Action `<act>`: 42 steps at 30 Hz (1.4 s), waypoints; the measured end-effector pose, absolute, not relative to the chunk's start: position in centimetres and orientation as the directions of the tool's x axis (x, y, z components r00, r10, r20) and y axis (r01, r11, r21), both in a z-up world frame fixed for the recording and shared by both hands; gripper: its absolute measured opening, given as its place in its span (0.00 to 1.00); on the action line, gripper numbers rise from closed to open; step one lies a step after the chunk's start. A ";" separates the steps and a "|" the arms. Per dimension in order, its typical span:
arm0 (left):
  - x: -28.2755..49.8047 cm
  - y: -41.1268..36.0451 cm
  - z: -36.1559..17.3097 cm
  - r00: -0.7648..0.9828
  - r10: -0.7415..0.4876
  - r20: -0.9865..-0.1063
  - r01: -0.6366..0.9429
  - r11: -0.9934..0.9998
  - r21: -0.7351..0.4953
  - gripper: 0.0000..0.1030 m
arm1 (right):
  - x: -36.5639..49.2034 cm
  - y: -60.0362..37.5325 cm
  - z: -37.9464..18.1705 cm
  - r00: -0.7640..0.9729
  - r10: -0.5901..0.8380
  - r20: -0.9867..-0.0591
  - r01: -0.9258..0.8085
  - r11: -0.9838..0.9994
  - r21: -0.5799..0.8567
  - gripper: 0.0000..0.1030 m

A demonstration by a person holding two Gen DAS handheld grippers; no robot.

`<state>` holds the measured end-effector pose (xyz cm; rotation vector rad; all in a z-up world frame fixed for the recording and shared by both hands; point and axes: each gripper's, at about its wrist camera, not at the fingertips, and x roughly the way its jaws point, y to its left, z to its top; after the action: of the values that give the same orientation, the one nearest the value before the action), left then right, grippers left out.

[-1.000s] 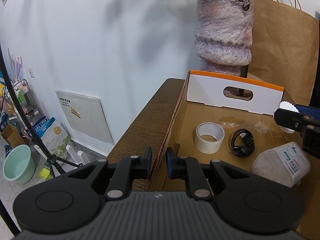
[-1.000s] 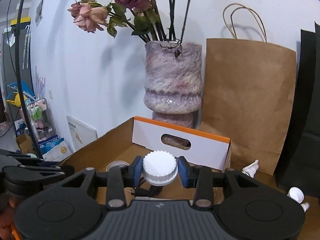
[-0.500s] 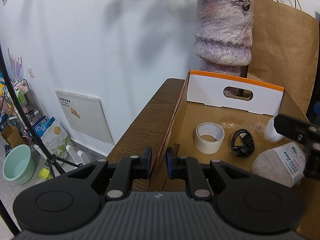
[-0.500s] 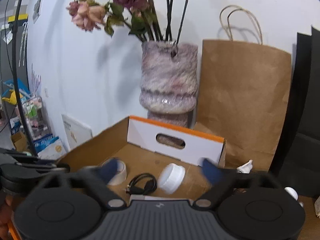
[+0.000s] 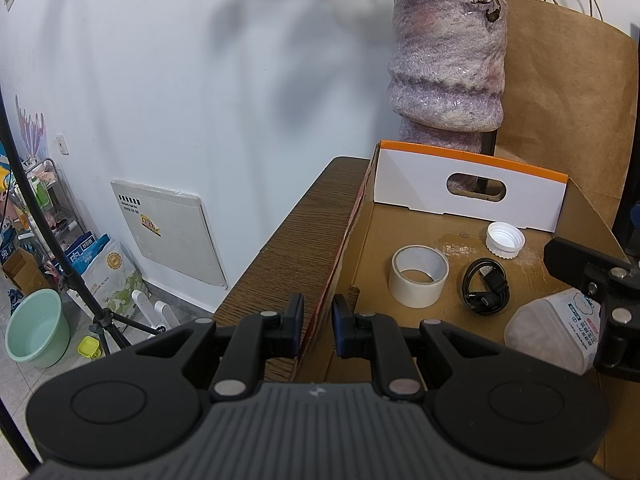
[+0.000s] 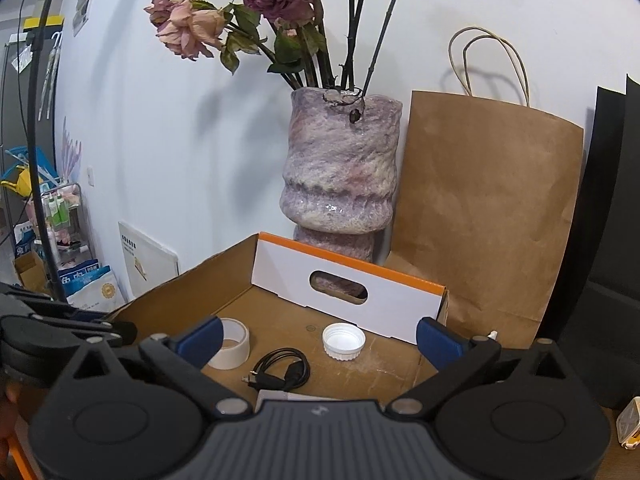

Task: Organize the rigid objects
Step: 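Move the right gripper to the blue knobbed cap and grasp it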

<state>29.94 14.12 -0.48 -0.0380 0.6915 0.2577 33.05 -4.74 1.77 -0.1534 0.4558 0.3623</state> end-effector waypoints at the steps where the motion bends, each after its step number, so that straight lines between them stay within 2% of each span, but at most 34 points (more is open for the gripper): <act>1: 30.0 14.2 -0.5 0.740 0.222 -0.635 -0.247 0.968 0.051 0.15 | 33.1 -4.7 1.8 0.836 0.307 -0.456 -0.375 0.925 -0.064 1.00; 15: 29.9 14.2 -0.5 0.740 0.222 -0.635 -0.248 0.968 0.050 0.15 | 32.8 -4.7 1.8 0.840 0.307 -0.448 -0.374 0.925 -0.068 1.00; 24: 29.9 14.1 -0.5 0.740 0.224 -0.634 -0.249 0.967 0.051 0.15 | 32.6 -6.0 2.4 0.853 0.324 -0.409 -0.359 0.933 -0.008 1.00; 31: 29.9 14.1 -0.5 0.740 0.225 -0.634 -0.249 0.967 0.051 0.15 | 32.3 -8.8 3.4 0.883 0.278 -0.378 -0.299 0.954 0.004 1.00; 42: 29.9 14.1 -0.5 0.740 0.225 -0.634 -0.250 0.967 0.051 0.15 | 31.8 -14.7 2.6 0.905 0.149 -0.399 -0.170 0.985 -0.019 1.00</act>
<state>29.91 14.12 -0.52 -0.0382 0.6901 0.2604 31.77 -14.75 2.59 -0.0534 0.4080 0.1647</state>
